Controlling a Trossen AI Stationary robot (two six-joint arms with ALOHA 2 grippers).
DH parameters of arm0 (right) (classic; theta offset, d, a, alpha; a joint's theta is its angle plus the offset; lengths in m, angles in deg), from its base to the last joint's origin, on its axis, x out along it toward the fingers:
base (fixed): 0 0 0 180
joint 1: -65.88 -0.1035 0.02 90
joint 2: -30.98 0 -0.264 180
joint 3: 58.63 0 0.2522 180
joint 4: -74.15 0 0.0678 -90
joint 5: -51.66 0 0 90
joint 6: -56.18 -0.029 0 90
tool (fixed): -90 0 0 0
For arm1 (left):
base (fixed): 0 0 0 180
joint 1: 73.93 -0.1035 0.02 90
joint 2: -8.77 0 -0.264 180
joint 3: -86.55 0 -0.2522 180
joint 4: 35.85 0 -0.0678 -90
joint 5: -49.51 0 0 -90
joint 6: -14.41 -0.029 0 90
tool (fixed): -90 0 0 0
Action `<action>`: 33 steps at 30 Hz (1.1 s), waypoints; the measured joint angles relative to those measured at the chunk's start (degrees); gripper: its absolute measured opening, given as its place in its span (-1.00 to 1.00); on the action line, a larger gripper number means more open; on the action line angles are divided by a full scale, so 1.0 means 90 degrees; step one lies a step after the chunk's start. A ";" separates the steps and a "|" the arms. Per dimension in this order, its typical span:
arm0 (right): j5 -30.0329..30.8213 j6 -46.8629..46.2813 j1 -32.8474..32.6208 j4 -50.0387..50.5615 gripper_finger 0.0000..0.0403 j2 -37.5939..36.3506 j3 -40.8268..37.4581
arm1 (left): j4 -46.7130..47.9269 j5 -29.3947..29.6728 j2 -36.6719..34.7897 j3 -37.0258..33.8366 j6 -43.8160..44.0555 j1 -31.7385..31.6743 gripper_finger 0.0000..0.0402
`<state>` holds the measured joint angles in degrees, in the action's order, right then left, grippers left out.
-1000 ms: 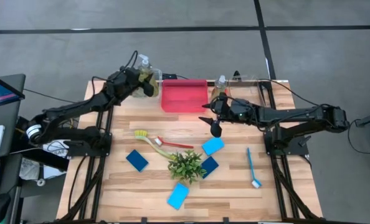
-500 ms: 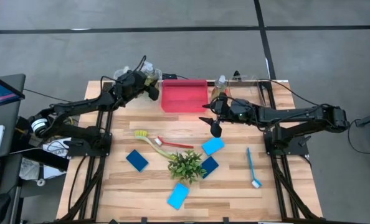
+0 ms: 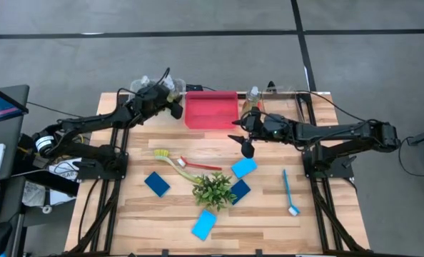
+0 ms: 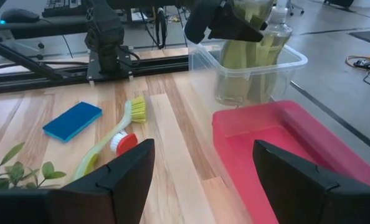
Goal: Pick & Place Kitchen Sink Supplies
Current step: Put the yellow dishwashing liquid into the white bin
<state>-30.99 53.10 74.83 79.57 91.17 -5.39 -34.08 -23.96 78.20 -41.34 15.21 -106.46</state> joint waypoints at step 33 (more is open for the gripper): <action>0.0017 0.0017 0.0007 0.1519 0.32 -0.0576 0.0325 | 0.0278 0.0180 -0.0688 -0.0794 -0.0048 0.0049 0.47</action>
<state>-30.84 53.26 74.90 93.24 85.99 -2.46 -31.58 -22.34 72.01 -48.49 14.78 -106.02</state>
